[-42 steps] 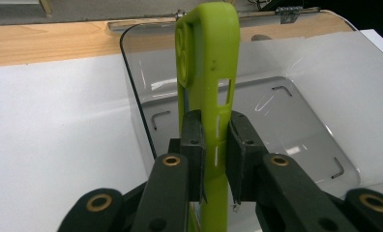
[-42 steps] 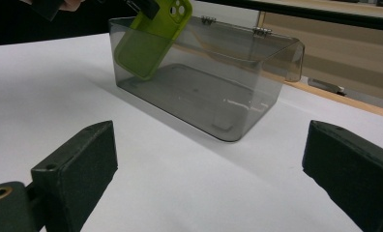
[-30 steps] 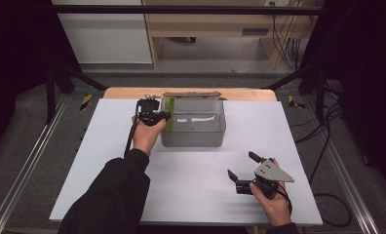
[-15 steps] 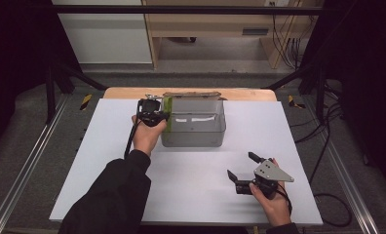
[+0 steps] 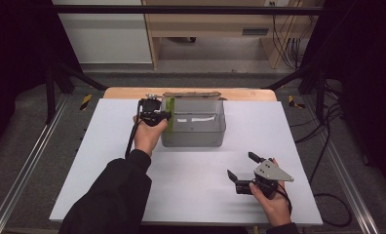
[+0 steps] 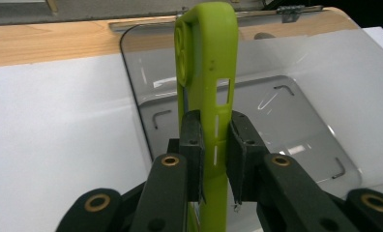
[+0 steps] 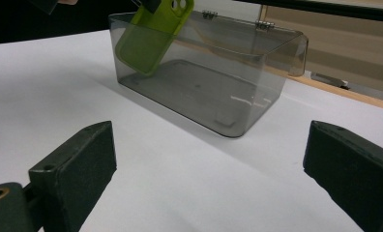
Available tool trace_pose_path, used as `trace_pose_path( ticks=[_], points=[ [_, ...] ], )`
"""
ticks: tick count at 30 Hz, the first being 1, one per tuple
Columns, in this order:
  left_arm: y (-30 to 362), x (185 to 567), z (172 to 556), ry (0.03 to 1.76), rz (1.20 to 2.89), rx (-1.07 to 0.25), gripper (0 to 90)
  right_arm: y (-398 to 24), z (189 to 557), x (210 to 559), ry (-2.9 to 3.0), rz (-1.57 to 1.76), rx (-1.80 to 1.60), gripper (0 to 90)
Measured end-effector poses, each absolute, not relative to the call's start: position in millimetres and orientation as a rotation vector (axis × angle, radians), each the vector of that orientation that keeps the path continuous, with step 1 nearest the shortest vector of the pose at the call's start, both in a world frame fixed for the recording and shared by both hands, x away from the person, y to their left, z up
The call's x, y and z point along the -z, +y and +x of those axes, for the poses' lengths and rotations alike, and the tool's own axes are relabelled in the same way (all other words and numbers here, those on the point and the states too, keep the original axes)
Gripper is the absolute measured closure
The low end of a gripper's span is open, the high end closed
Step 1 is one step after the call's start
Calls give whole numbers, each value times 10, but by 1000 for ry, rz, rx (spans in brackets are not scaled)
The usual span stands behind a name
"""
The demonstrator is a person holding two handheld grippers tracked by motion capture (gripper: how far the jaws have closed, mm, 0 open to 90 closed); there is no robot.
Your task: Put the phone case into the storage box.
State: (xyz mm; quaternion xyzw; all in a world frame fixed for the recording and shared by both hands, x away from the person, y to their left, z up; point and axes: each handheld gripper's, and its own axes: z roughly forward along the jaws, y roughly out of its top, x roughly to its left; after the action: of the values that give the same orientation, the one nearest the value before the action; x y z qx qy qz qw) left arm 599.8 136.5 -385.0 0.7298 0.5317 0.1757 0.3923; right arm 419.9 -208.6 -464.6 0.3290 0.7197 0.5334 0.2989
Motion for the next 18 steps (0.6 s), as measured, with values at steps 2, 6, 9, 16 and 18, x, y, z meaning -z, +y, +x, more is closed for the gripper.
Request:
trace_pose_path(
  ticks=[2, 6, 9, 16, 18],
  points=[
    [1346, 3859, 5998, 1350, 1860, -445, 783, -2085, 4199, 4647, 1915, 874, -1415, 48],
    [1327, 3856, 5998, 1359, 1865, -461, 782, -2084, 4197, 4648, 1914, 871, -1416, 48],
    [1331, 3844, 6007, 1374, 1873, -462, 777, -2082, 4199, 4649, 1916, 871, -1416, 48],
    [1336, 3846, 6040, 1387, 1905, -500, 723, -2079, 4202, 4652, 1923, 868, -1416, 48],
    [1337, 3852, 6044, 1389, 1911, -507, 715, -2081, 4202, 4652, 1923, 869, -1416, 48]
  ],
)
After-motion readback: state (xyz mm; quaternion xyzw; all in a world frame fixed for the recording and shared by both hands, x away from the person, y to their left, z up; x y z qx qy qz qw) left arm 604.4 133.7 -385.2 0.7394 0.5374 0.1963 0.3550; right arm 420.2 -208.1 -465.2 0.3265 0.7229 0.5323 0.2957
